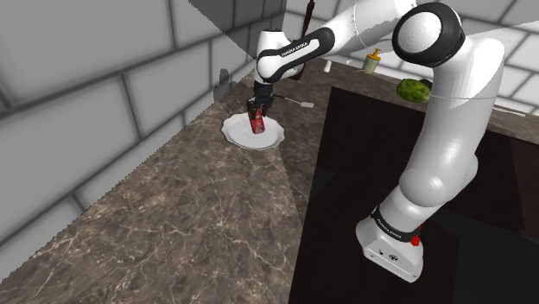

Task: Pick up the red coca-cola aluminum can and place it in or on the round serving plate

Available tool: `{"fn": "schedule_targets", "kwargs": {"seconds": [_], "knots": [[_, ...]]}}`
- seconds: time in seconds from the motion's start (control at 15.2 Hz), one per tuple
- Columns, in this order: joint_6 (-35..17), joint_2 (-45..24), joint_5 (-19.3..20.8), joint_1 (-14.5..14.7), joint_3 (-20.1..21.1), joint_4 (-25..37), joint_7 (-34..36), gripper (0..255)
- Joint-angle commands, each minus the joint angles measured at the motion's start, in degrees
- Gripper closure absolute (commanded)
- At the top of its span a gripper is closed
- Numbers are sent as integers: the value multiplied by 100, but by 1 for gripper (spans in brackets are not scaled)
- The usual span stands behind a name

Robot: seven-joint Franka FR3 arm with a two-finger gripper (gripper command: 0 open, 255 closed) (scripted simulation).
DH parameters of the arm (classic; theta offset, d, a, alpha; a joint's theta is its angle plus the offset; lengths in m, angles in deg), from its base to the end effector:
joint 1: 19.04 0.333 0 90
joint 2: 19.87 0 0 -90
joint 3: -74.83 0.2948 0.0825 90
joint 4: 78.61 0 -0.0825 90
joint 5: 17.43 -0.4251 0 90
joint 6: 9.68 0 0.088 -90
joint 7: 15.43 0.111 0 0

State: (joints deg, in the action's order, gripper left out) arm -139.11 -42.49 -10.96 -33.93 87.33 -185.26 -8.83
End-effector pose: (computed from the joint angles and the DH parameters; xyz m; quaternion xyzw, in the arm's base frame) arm 0.6589 -0.0358 0.2631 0.9987 -0.0512 0.0071 0.0020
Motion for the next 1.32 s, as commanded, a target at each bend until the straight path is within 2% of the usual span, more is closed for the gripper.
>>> {"fn": "schedule_targets", "kwargs": {"seconds": [0.0,0.26,0.33,0.66,0.92,1.25], "knots": [[-11,-1,2,1,0,-5,2,255],[-11,-1,2,1,0,-5,2,255],[-11,-2,2,1,0,-5,2,0],[-11,-2,2,1,0,-5,2,0],[586,376,-118,-35,53,224,-74,0],[586,376,-118,-35,53,224,-75,0]]}}
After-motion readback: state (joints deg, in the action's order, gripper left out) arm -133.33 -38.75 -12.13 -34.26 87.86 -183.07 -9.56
